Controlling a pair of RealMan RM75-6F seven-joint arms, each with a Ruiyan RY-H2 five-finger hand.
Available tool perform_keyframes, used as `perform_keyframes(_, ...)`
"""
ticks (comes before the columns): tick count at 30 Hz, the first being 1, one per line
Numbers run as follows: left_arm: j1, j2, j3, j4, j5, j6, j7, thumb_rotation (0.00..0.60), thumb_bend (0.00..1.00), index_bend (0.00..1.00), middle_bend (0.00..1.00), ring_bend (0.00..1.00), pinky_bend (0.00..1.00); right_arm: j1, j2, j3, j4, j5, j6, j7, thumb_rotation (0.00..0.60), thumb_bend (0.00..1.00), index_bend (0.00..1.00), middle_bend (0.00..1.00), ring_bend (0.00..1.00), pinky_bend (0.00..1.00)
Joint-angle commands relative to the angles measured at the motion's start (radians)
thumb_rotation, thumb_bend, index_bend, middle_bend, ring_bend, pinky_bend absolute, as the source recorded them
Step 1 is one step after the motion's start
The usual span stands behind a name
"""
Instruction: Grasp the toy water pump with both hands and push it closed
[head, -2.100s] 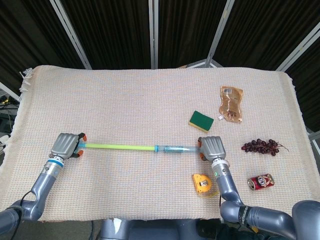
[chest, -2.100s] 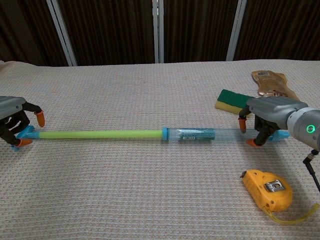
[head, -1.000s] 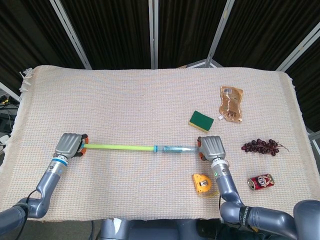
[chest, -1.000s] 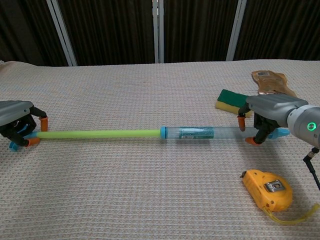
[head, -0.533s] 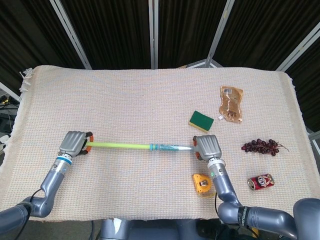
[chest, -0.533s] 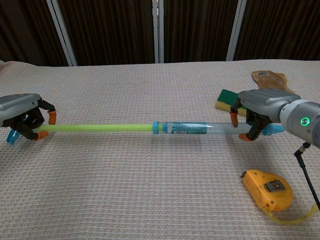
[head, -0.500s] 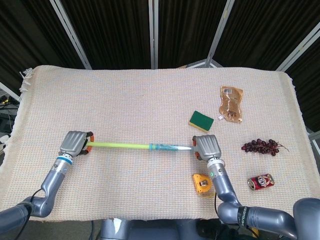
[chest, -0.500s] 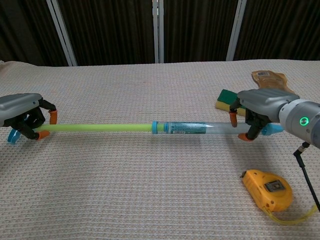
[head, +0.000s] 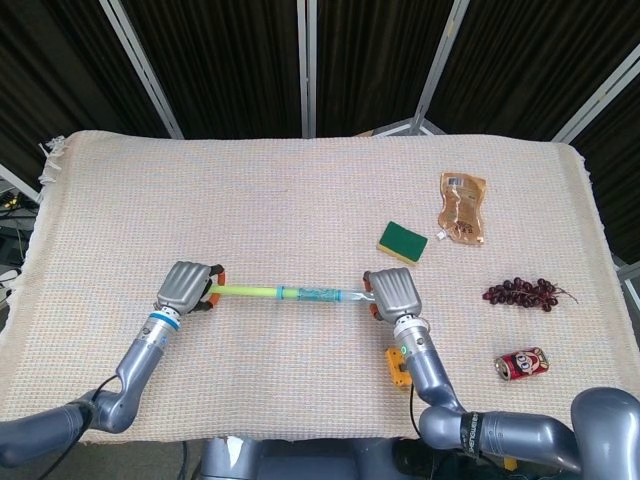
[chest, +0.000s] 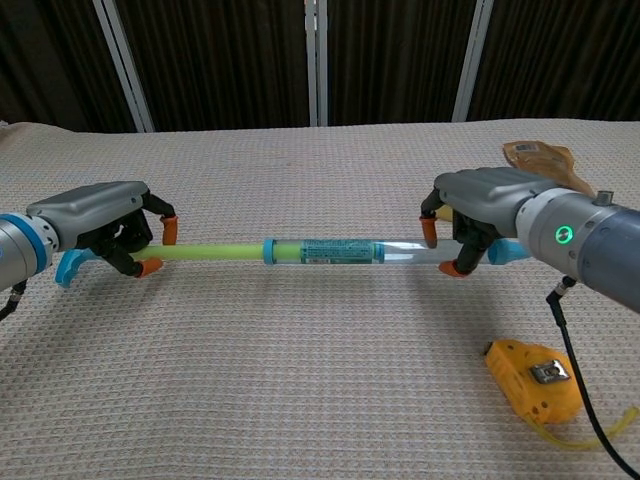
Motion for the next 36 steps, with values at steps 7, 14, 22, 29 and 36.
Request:
perform_keyframes(7,-0.029,-0.026,-0.013,-0.032,-0.022,0.000,0.040,0.600,0.41,0.76,0.82,0.80,1.00,0.019,-0.012,0.003,-0.007,0.002,0.008,-0.017,0.600,0.39,0.62,1.00,1.00,1.00)
perform_keyframes(14,-0.053,-0.047,-0.021,-0.052,-0.029,-0.003,0.057,0.600,0.41,0.76,0.82,0.80,1.00,0.040,-0.032,0.008,-0.006,0.002,0.008,-0.030,0.600,0.39,0.62,1.00,1.00,1.00)
perform_keyframes(22,-0.080,-0.084,-0.032,-0.053,-0.047,0.000,0.082,0.600,0.44,0.76,0.82,0.80,1.00,0.059,-0.054,0.017,0.004,0.013,0.011,-0.038,0.600,0.43,0.62,1.00,1.00,1.00)
perform_keyframes(29,-0.086,-0.102,-0.030,-0.035,-0.050,0.005,0.066,0.600,0.44,0.74,0.82,0.80,1.00,0.059,-0.047,0.021,0.011,0.025,0.011,-0.028,0.600,0.43,0.62,1.00,1.00,1.00)
perform_keyframes(36,-0.084,-0.101,-0.018,-0.020,-0.022,0.018,0.029,0.600,0.41,0.23,0.81,0.80,1.00,0.049,-0.022,0.010,0.006,0.024,-0.005,0.002,0.600,0.18,0.21,1.00,1.00,1.00)
